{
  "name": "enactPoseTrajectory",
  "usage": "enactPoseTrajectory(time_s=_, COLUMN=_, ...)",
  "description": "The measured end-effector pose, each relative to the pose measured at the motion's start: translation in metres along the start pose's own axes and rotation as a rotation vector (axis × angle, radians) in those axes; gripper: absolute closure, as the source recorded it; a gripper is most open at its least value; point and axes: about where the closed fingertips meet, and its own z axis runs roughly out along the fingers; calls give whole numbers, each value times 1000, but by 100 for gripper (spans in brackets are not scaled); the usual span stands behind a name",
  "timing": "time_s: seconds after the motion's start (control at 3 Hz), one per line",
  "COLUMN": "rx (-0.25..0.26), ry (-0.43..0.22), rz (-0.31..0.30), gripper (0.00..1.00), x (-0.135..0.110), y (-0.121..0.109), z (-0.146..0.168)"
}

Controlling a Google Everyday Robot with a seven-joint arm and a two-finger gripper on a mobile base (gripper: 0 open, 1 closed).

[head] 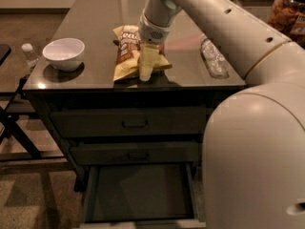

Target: Place brown chip bag into bottom drawer

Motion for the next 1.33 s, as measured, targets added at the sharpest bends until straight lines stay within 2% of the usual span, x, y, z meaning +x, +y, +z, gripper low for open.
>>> enactPoseTrajectory(time_s=0.33, rx=0, ry=0, rz=0, gripper=0, x=0, y=0, z=0)
enactPoseTrajectory(time_s=0.67, rx=0, ry=0, rz=0, gripper=19, x=0, y=0, z=0)
enactPoseTrajectory(time_s=1.33, rx=0, ry=0, rz=0, gripper=65, x=0, y=0, z=0)
